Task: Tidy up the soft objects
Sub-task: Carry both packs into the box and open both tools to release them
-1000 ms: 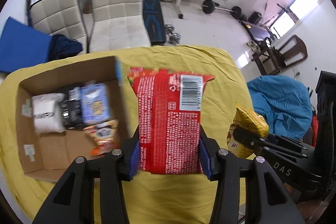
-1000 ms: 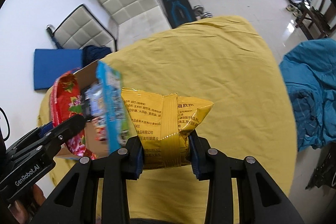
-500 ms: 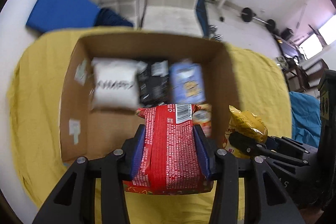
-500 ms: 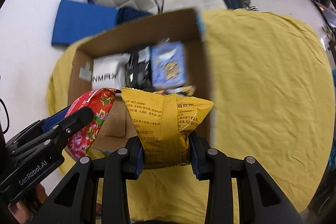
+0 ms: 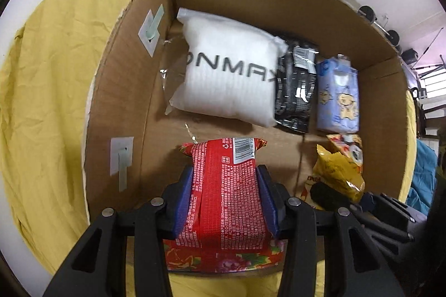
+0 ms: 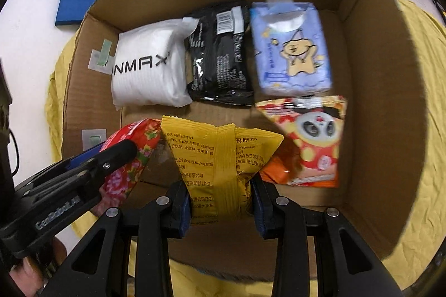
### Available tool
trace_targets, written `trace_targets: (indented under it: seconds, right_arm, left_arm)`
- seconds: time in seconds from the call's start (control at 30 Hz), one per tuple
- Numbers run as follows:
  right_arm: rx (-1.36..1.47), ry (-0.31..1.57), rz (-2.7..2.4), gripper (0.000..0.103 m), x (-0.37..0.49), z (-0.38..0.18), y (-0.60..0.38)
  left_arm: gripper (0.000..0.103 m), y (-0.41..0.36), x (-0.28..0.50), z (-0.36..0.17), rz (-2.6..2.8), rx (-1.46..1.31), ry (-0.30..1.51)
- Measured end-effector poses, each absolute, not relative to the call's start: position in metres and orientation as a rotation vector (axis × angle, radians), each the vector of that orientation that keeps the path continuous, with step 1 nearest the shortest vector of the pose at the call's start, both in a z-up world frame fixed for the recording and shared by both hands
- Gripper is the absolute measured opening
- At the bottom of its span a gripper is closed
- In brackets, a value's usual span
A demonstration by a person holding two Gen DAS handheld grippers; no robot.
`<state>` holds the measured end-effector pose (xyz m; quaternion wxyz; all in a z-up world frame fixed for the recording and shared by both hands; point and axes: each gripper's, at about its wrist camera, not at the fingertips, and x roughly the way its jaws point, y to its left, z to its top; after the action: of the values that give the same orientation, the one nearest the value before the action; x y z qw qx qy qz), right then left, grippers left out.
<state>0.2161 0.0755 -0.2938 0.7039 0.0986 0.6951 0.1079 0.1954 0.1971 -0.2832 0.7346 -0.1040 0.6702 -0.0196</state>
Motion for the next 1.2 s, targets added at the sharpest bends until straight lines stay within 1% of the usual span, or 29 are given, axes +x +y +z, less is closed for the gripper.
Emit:
trace_targets:
  seconds: [0.3,0.7,0.77,0.83,0.93,1.07,1.13,1.2]
  right_arm:
    - [0.201,1.623,0.229,0.037,0.219,-0.335,0.079]
    - [0.171,1.65,0.187,0.039,0.216,-0.355,0.067]
    - [0.157,1.653,0.181,0.042,0.216,-0.354,0.069]
    - [0.136,1.646,0.18,0.057,0.217,-0.353,0.078]
    - [0.102,1.631,0.179,0.062,0.217,-0.344,0.079]
    - [0.086,1.613,0.188,0.063,0.217,-0.331,0.077]
    - [0.074,1.598,0.184,0.068,0.217,-0.323,0.076]
    - [0.069,1.583,0.184,0.071,0.215,-0.314,0.071]
  left_arm:
    - [0.042,0.195,0.207,-0.319,-0.064,-0.181,1.557]
    - [0.043,0.2,0.206,-0.34,-0.07,-0.149,1.599]
    - [0.043,0.202,0.203,-0.34,-0.066,-0.15,1.598]
    - [0.042,0.203,0.2,-0.339,-0.06,-0.148,1.601]
    - [0.042,0.193,0.202,-0.341,-0.046,-0.136,1.596]
    - [0.045,0.189,0.196,-0.334,-0.035,-0.116,1.578]
    - [0.047,0.187,0.193,-0.327,-0.029,-0.105,1.562]
    - [0.049,0.187,0.189,-0.318,-0.021,-0.097,1.54]
